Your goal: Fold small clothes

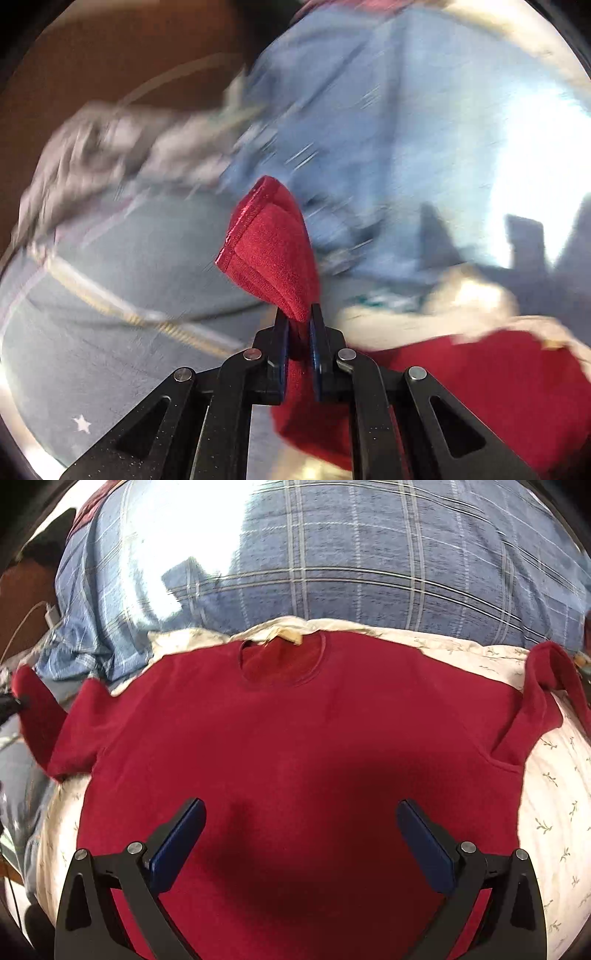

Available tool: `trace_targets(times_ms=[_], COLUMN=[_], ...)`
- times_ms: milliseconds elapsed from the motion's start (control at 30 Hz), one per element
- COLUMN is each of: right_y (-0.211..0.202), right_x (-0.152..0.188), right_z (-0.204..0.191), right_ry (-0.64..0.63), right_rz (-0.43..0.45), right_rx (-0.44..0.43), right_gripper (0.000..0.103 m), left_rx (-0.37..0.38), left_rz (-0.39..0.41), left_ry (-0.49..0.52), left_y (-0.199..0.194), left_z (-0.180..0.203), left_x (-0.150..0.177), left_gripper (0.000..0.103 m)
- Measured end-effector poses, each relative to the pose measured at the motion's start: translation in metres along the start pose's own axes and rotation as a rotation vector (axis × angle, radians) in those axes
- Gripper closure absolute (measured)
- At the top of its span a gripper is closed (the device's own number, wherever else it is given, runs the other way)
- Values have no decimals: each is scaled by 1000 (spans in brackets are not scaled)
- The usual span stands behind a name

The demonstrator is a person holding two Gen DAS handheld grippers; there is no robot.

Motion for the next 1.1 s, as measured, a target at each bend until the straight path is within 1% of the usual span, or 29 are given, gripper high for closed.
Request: trace_targets(times_ms=[100,167,200,267,333,367,400,433,467,500,600,633,700,733,767,800,833,867,900,933,967,1033,1100], right_y=[-8,-17,-20,-28,-33,-36,-38,-39,-40,-40,-36,-36,-37,-38,-38,-38,-37,-36,-34,-33,-32,-28,-21], right_x=[-8,-14,-18,-25,-31,-34,-36,-38,-39,-40,-37,-37,-38,-39,-40,-42,-44,-45,-46,-48,-50,-54,-58], right_z=[10,20,25,41,56,66,77,83,93,103,121,127,132,133,133,133,130,127,121,117,111,99,87], right_ry=[32,53,63,87,109,122,135,146,160,174,198,208,217,219,219,216,209,201,187,180,164,135,113], right_rz=[17,37,45,63,74,84,91,94,94,92,89,92,100,103,105,108,106,101,93,91,90,96,95], right_rx=[-8,-9,-10,0,15,27,38,41,48,55,78,80,78,70,55,40,18,3,-20,-33,-50,-66,-84], right_gripper=[0,0,0,0,0,0,0,0,0,0,0,0,0,0,0,0,1,1,2,4,6,7,7], left_rx=[150,256,308,382,461,482,508,547,566,586,602,620,631,631,635,640,645,644,637,597,545,453,362], left_rz=[106,167,187,202,189,180,162,126,105,71,-14,-55,-115,-130,-134,-128,-106,-77,-53,-7,26,51,51], left_ry=[56,101,132,180,223,234,247,264,274,288,332,344,358,366,368,364,350,338,331,318,308,301,296], left_y=[-58,-93,-107,-123,-130,-128,-124,-115,-107,-96,-60,-43,-18,-11,-9,-10,-14,-20,-29,-33,-35,-40,-31], left_z=[48,90,115,153,198,212,231,254,267,284,321,334,340,339,336,333,317,304,294,275,257,229,199], left_x=[-29,-43,-47,-49,-43,-39,-33,-22,-17,-6,22,34,46,48,48,45,40,34,33,25,20,22,26], left_gripper=[95,95,95,95,95,95,95,95,95,95,94,94,89,85,77,72,68,58,43,38,36,36,36])
Point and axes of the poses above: each gripper's, at about its wrist camera, not at the fingertips, and y roughly the way its jaws point, z to its right, x to its underside, the point moved 6 cm from there along y, roughly the way its jaws point, and after that the axes turned 14 degrees about y, right-handed, at the moved point
